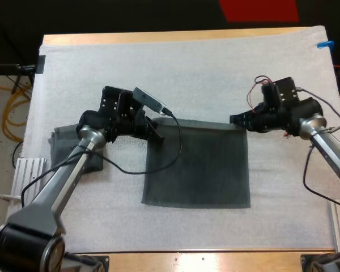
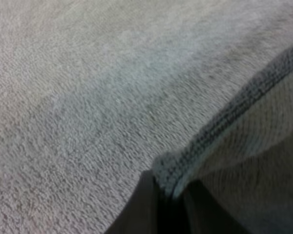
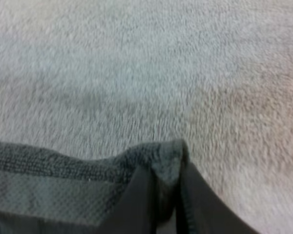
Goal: Pick towel from pile fold and stack
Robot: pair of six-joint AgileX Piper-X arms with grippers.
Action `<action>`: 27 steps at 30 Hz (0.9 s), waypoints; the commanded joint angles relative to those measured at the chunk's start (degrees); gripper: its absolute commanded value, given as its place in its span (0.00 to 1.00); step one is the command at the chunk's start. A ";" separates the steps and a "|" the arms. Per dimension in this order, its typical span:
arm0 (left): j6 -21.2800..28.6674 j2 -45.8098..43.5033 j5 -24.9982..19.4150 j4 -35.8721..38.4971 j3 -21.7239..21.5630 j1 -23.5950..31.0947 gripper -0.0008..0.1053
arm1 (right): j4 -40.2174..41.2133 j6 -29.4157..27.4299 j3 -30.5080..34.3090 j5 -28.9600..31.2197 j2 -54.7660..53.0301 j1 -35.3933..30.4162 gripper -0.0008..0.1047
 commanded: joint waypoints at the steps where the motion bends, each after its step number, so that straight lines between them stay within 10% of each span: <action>1: 0.56 0.52 0.79 -1.87 -0.08 0.35 0.01 | -1.91 0.61 -0.24 -1.21 0.54 -0.28 0.01; 11: 0.03 4.70 1.52 -5.23 -0.23 1.13 0.05 | -6.31 3.49 -0.24 -2.45 5.95 -0.28 0.03; 19: -1.24 4.70 1.53 -5.86 -4.35 1.13 0.34 | -8.38 3.89 -2.75 -4.02 6.83 -1.80 0.69; 27: -0.47 1.51 0.97 1.24 -14.48 1.13 0.36 | -3.76 -0.90 -13.26 -3.46 3.11 -3.55 0.67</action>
